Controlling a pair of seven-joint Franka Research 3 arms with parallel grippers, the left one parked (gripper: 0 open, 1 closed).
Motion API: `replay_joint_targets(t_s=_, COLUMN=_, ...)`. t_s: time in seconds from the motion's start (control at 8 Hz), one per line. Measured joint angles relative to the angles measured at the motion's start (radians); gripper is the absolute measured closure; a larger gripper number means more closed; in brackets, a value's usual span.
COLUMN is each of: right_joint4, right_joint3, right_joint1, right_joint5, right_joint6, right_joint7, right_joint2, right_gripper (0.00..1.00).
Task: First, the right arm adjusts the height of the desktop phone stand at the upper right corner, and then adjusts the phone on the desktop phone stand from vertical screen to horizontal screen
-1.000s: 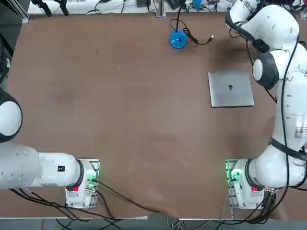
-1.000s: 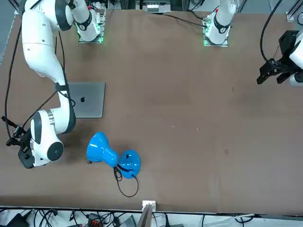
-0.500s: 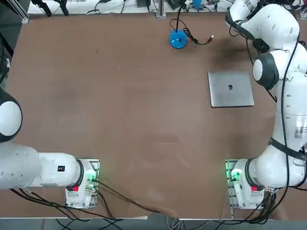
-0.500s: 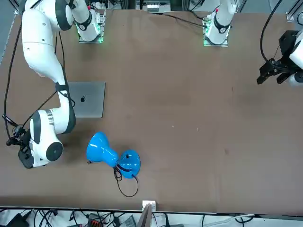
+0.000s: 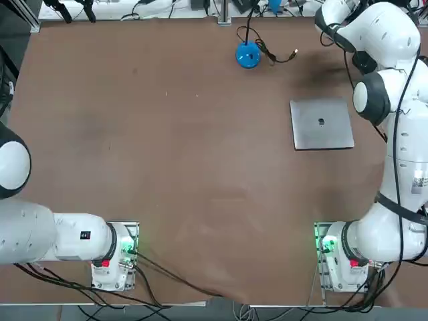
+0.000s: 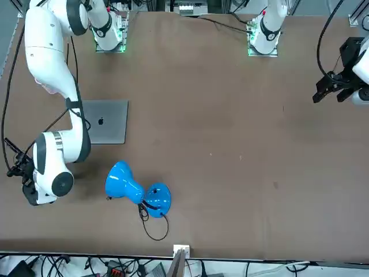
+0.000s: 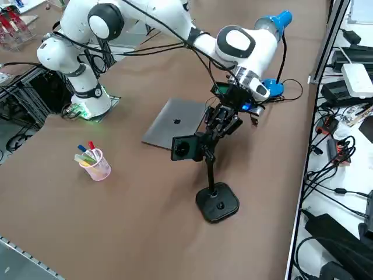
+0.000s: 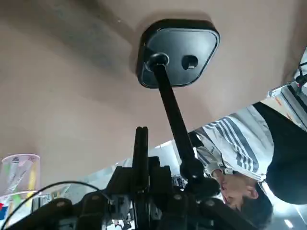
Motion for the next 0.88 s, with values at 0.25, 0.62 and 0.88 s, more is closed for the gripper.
replay_joint_targets(t_s=0.25, right_joint4=0.001, right_joint3=-0.001, right_joint1=0.0, right_joint5=0.018, right_joint6=-0.005, right_joint7=0.0, right_joint2=-0.008, right_gripper=0.78)
replay_joint_targets(t_s=0.62, right_joint4=0.004, right_joint3=-0.001, right_joint1=-0.001, right_joint5=0.03, right_joint6=-0.004, right_joint7=0.0, right_joint2=-0.015, right_gripper=0.84)
replay_joint_targets(t_s=0.88, right_joint4=0.006, right_joint3=-0.001, right_joint1=-0.004, right_joint5=0.058, right_joint6=-0.001, right_joint7=0.0, right_joint2=-0.027, right_gripper=0.84)
